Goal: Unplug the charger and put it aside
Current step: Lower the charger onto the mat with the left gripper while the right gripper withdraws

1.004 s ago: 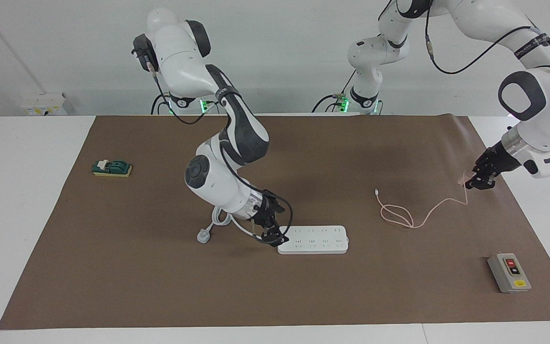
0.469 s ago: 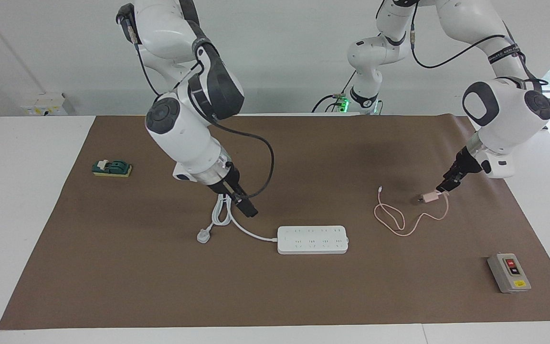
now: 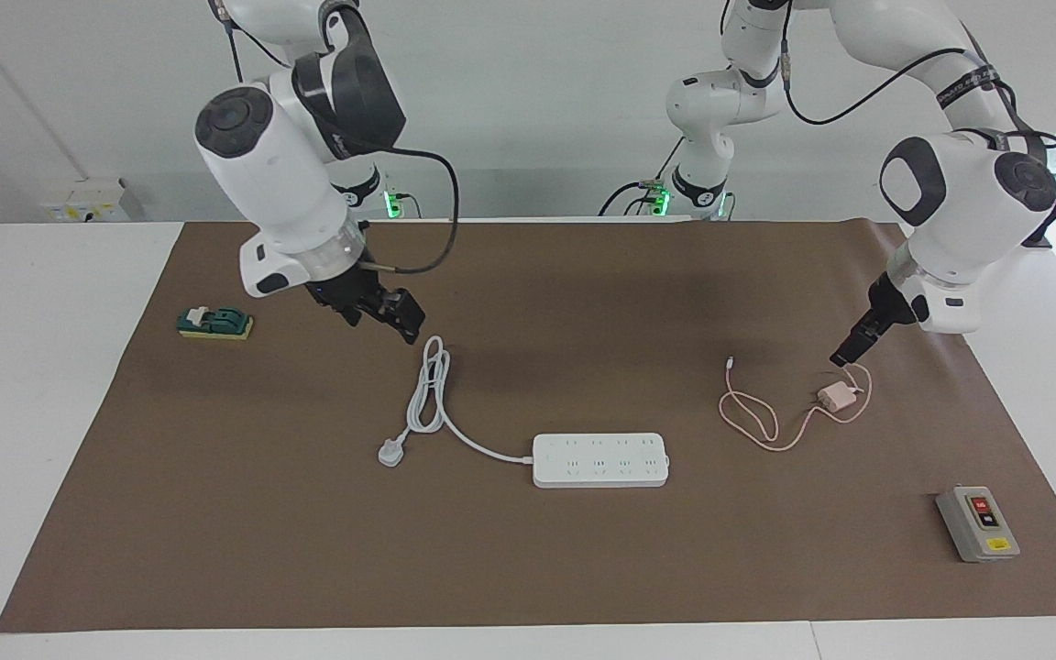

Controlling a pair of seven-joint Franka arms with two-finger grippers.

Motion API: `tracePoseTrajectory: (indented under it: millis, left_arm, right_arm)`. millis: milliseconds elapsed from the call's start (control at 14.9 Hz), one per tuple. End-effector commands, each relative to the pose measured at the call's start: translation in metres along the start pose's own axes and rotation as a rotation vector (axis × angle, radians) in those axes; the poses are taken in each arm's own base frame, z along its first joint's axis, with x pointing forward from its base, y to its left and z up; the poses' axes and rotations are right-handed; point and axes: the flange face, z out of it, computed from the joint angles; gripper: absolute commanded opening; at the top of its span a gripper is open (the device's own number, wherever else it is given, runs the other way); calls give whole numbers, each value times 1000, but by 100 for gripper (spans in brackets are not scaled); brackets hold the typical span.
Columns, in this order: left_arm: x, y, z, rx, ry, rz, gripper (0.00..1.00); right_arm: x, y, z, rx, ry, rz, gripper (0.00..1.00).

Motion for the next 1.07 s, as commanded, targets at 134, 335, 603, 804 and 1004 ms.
tracePoseTrajectory:
  millis: [134, 335, 603, 804, 1004]
  left_arm:
    - [-13, 4, -31, 72, -25, 150, 100]
    - [-13, 5, -43, 74, -28, 174, 100]
    - [-16, 3, -38, 81, -49, 285, 100]
    - [-26, 17, -58, 129, -38, 337, 100]
    - [-39, 33, -67, 119, -40, 371, 100]
  right_arm:
    - [-26, 60, -20, -108, -3, -175, 100]
    - [-36, 106, -25, -109, -16, -200, 100]
    - [-28, 147, -35, -102, -6, -140, 100]
    - [-26, 154, -35, -116, 0, -109, 100]
    - [-26, 158, -35, -153, 6, -132, 100]
